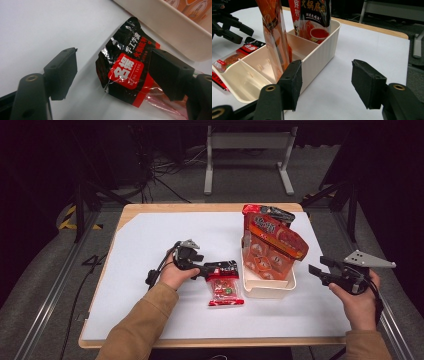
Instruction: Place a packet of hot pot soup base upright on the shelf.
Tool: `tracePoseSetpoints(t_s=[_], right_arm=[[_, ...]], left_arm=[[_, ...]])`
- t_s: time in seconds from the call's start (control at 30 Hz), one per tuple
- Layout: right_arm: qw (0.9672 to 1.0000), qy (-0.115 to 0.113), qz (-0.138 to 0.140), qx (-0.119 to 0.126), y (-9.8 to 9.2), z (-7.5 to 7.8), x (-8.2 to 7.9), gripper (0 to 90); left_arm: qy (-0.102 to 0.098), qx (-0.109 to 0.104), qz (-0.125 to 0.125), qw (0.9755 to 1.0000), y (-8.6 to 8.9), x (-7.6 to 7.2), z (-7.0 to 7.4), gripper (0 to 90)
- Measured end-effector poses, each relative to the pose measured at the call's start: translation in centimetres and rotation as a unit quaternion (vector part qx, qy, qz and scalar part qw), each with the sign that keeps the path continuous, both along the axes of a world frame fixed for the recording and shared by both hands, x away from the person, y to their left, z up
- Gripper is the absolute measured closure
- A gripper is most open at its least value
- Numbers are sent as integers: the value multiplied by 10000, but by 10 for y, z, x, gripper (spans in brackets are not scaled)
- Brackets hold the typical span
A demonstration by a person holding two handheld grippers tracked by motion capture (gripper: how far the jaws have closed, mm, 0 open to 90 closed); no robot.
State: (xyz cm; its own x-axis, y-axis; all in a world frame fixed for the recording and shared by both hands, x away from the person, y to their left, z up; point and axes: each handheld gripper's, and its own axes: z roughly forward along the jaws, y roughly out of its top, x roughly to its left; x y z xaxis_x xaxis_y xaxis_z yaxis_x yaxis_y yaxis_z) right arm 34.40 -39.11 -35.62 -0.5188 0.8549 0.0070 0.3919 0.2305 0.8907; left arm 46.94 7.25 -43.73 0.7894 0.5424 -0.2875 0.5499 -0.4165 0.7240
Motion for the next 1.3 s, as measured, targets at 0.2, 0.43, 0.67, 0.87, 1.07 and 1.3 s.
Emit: tracePoseSetpoints(t_s=[0.2,0.43,0.67,0.87,1.07,1.3], right_arm=[[10000,23,26,-34,1,-1,1,420],[10000,36,49,-42,2,-2,2,420],[10000,36,57,-24,2,-3,2,419],[10000,44,53,-27,2,-3,2,418],[10000,50,54,-11,2,-3,2,418],[10000,72,62,-25,1,-5,3,419]], left_arm=[[124,32,-64,9999,-1,2,-5,346],[323,-45,-294,9990,-5,3,-9,401],[289,-111,-413,9987,-7,1,-10,490],[7,42,-379,9993,-11,-2,-10,619],[-132,174,-299,9993,-11,-2,-11,815],[-125,184,-364,9991,-8,-3,-7,900]])
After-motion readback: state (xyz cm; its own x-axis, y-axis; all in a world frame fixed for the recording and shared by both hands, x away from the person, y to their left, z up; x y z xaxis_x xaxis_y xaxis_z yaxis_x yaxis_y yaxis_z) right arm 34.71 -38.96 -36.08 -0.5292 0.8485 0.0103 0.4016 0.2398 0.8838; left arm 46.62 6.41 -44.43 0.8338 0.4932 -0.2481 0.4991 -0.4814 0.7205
